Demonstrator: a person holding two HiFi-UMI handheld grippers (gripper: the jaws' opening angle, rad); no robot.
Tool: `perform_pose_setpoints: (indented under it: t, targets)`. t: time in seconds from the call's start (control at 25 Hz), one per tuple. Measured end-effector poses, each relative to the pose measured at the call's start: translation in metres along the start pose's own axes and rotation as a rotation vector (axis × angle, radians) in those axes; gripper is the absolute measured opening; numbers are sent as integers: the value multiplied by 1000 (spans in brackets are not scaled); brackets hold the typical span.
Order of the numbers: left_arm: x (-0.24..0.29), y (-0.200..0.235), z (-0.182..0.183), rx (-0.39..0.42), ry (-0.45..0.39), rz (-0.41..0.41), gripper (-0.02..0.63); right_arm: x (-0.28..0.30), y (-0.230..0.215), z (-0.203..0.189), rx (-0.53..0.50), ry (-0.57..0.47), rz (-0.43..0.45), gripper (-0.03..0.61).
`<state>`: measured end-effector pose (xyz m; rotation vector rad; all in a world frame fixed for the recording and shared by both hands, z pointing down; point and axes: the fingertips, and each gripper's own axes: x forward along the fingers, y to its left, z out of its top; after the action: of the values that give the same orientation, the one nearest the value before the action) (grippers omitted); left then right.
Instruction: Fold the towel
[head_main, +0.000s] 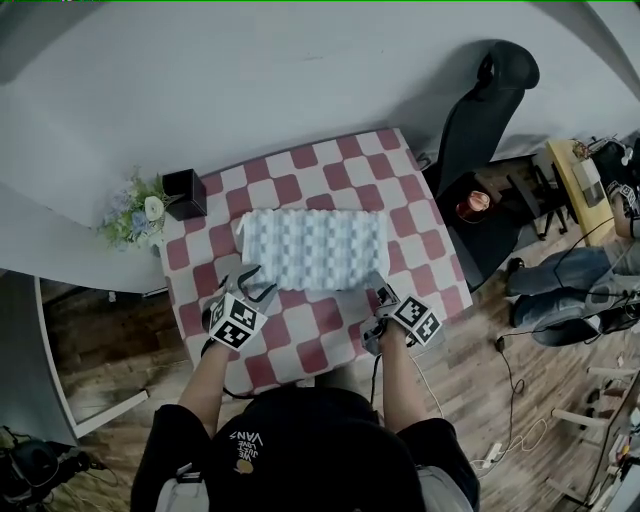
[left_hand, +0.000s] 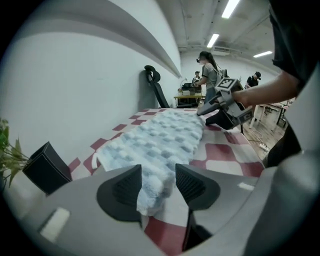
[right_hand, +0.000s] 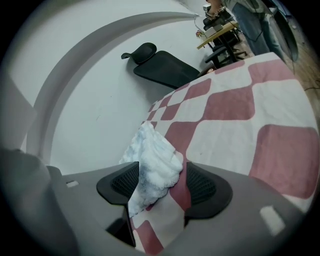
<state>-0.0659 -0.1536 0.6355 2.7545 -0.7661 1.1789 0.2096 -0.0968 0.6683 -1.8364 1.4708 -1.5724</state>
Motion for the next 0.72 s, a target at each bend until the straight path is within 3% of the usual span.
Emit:
perform_pose_setpoints:
  t: [0.32,0.36,0.44,0.56,0.72]
  targets:
    - [6,-9,-22,2,65,-40,187,15,3,5,50,-13,-14,272]
    - [6,-10,-22,-3,67,-41,187,17,3,3,46,-4,-18,254]
    - [6,-10,-22,-11,70,-42,187,18,4,3,25,-1,-23,150]
    - [7,-8,-21,-16,69,-45,187,12,14,8,-34,-49,-8,63]
    - [6,-7,-22,-34,64,-39,187,6,37,11,-253,-88,-32,46]
